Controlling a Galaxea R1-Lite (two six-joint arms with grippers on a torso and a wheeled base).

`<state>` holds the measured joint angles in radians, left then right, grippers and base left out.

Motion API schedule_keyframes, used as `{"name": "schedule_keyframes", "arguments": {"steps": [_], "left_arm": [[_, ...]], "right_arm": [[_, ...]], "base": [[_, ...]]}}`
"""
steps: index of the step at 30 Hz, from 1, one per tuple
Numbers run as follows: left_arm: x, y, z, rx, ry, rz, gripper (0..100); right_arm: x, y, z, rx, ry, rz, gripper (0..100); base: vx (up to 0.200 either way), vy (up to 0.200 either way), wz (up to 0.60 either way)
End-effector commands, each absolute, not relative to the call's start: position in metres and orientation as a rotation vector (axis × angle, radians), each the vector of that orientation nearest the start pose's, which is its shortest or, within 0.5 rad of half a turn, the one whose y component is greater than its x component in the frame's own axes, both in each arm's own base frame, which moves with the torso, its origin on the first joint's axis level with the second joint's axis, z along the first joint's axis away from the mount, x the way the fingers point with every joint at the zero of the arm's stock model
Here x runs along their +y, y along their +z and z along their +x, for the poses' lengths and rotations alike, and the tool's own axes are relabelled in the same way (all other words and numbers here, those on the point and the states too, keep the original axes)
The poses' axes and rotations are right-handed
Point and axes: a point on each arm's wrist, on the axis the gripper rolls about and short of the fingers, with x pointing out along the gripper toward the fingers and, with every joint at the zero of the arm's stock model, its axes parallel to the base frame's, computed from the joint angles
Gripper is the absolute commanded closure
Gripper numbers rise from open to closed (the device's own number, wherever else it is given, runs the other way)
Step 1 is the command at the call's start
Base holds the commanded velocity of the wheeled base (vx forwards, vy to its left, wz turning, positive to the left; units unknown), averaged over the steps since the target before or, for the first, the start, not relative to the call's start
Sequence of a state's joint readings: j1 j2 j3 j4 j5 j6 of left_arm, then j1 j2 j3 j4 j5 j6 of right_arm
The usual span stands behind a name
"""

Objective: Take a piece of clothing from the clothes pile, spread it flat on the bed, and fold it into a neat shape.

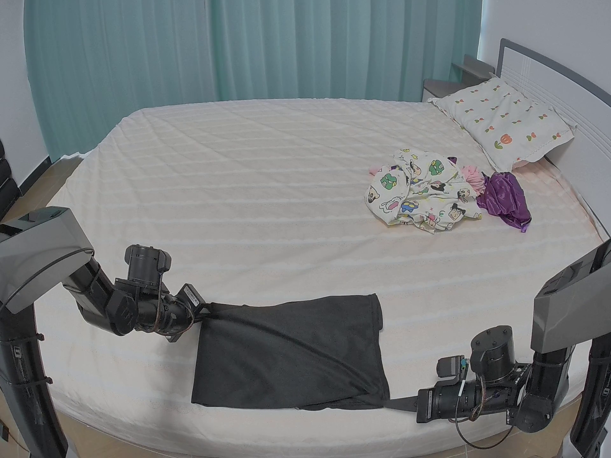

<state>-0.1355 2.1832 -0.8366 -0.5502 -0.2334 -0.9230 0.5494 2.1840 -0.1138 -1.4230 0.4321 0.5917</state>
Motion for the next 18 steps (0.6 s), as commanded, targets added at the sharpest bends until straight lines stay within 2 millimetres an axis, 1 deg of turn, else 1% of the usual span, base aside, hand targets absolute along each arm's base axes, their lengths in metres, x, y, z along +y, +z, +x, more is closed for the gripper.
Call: {"name": "schedule_keyframes", "arguments": {"steps": [1,4,7,9,12,13,14,15,16,17,18], "left_arm": [[-0.053,0.020,0.352,0.902,0.045,-0.902,100],[-0.054,0.020,0.351,0.904,0.045,-0.901,100],[-0.054,0.020,0.351,0.904,0.045,-0.901,100],[-0.054,0.020,0.351,0.904,0.045,-0.901,100],[-0.054,0.020,0.351,0.904,0.045,-0.901,100],[-0.054,0.020,0.351,0.904,0.045,-0.901,100],[-0.053,0.019,0.350,0.909,0.047,-0.901,100],[-0.054,0.018,0.349,0.912,0.047,-0.900,100],[-0.054,0.018,0.349,0.912,0.047,-0.900,100],[-0.054,0.019,0.349,0.912,0.047,-0.900,100],[-0.054,0.018,0.349,0.914,0.048,-0.899,100]], "right_arm": [[0.129,-0.005,0.193,0.936,0.715,0.476,0],[0.130,-0.008,0.197,0.929,0.716,0.472,0],[0.130,-0.003,0.206,0.882,0.715,0.486,0],[0.129,0.004,0.216,0.824,0.711,0.502,0],[0.131,0.016,0.243,0.721,0.700,0.528,0],[0.131,0.016,0.245,0.716,0.698,0.530,0],[0.131,0.022,0.263,0.656,0.680,0.551,0],[0.132,0.024,0.272,0.641,0.659,0.573,0],[0.132,0.024,0.272,0.641,0.659,0.573,0],[0.134,0.022,0.287,0.638,0.619,0.617,0],[0.136,0.022,0.296,0.635,0.602,0.638,0]], "base": [[0.000,0.000,0.00],[0.000,0.000,0.00],[0.000,0.000,0.00],[0.000,0.000,0.00],[0.000,0.000,0.00],[0.000,0.000,0.00],[0.000,0.000,0.00],[0.000,0.000,0.00],[0.000,0.000,0.00],[0.000,0.000,0.00],[0.000,0.000,0.00]]}}
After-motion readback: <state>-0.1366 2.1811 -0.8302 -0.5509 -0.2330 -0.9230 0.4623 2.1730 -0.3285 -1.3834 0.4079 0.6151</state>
